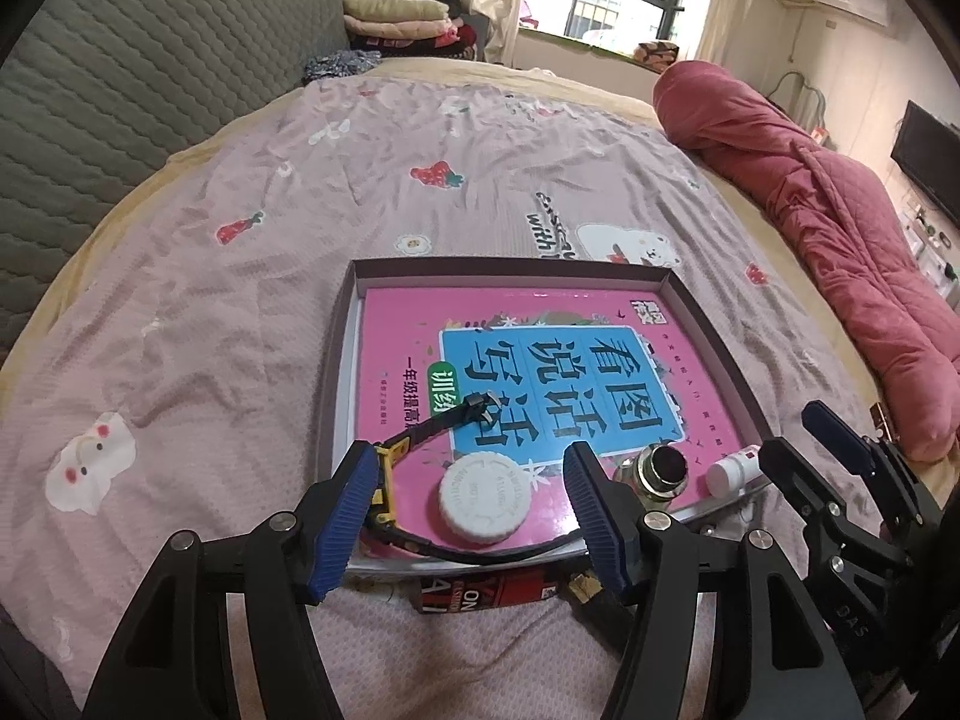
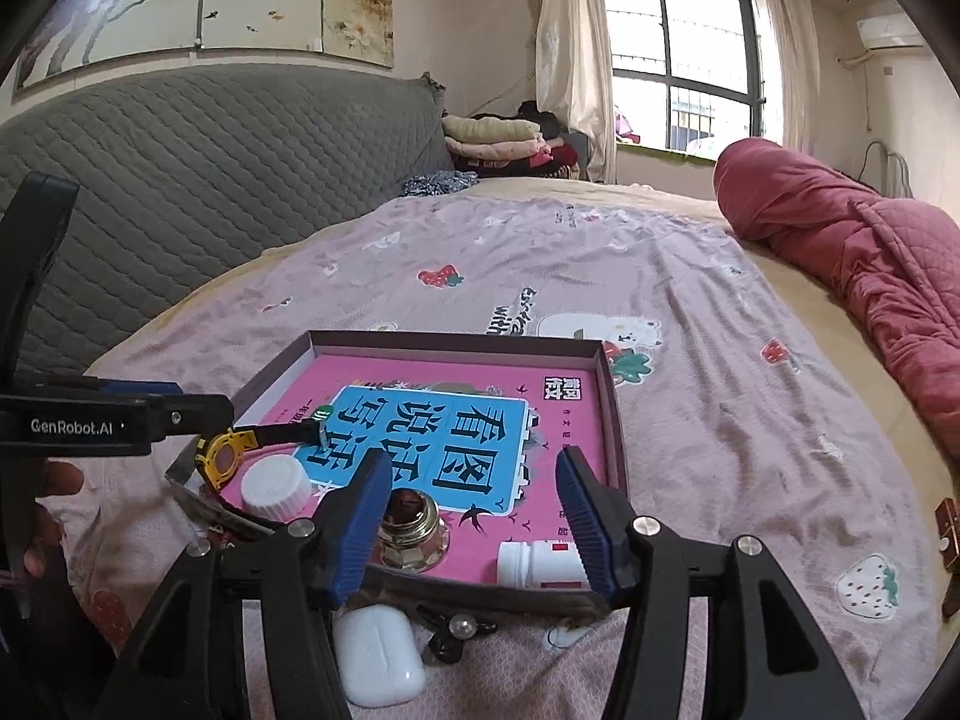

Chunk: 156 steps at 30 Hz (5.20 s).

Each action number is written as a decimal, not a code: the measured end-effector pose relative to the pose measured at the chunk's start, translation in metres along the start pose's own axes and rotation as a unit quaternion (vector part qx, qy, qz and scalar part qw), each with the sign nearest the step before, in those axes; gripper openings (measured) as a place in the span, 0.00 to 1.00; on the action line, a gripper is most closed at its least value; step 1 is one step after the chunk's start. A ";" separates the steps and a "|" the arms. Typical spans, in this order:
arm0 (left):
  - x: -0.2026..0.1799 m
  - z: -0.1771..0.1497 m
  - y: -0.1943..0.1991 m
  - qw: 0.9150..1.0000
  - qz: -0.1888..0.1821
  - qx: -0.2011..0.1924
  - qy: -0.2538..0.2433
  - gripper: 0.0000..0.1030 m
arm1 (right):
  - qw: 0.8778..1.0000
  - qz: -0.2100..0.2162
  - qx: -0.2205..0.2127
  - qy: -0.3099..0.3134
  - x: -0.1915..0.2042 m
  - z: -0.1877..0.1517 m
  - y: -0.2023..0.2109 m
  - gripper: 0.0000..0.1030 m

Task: Organize rigid objects
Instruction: 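Open both tools to release the lid and jar inside the tray, then withdraw both open tools from the tray back toward the remaining objects, then reach the left tool toward the red lighter beside the tray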

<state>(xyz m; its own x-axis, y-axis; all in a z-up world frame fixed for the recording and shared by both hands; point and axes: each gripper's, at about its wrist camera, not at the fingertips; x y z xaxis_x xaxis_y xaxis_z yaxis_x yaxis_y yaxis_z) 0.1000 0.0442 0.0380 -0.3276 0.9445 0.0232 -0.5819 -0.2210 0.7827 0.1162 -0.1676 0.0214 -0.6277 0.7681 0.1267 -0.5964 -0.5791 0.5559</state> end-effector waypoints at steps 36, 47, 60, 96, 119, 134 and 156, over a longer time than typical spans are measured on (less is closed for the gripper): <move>0.034 -0.012 0.060 0.999 -0.002 -0.040 0.008 0.64 | 0.998 -0.045 -0.044 0.025 0.025 -0.006 0.076 0.55; 0.032 -0.025 0.060 1.000 0.000 -0.031 -0.006 0.64 | 0.998 -0.030 -0.036 0.047 0.045 -0.013 0.076 0.55; 0.026 -0.050 0.049 0.999 -0.001 -0.008 -0.034 0.64 | 0.999 -0.011 -0.026 0.041 0.049 -0.016 0.078 0.55; 0.009 -0.089 0.003 0.995 -0.015 0.045 -0.092 0.64 | 0.999 0.004 0.047 0.019 0.041 -0.038 0.059 0.55; 0.020 -0.079 -0.048 0.995 -0.025 0.069 -0.060 0.64 | 0.997 0.016 0.073 0.013 0.039 -0.046 0.045 0.55; 0.017 -0.077 -0.062 0.994 -0.060 0.071 -0.053 0.69 | 0.997 0.017 0.080 0.007 0.036 -0.049 0.040 0.55; 0.018 -0.077 -0.049 0.989 -0.131 0.061 -0.039 0.71 | 0.997 0.015 0.081 0.005 0.030 -0.052 0.037 0.55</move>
<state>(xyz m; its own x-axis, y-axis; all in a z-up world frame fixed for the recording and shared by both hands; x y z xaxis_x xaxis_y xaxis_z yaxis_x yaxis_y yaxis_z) 0.0653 0.0529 -0.0480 -0.1155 0.9826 -0.1456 -0.5439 0.0601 0.8370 0.0494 -0.1806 0.0032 -0.6498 0.7475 0.1376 -0.4885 -0.5494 0.6779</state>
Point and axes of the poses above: each gripper's, at about its wrist camera, not at the fingertips, and y roughly against the way its jaws point, x to its left, z to its top, and after that the axes turned 12 degrees about z, right-handed
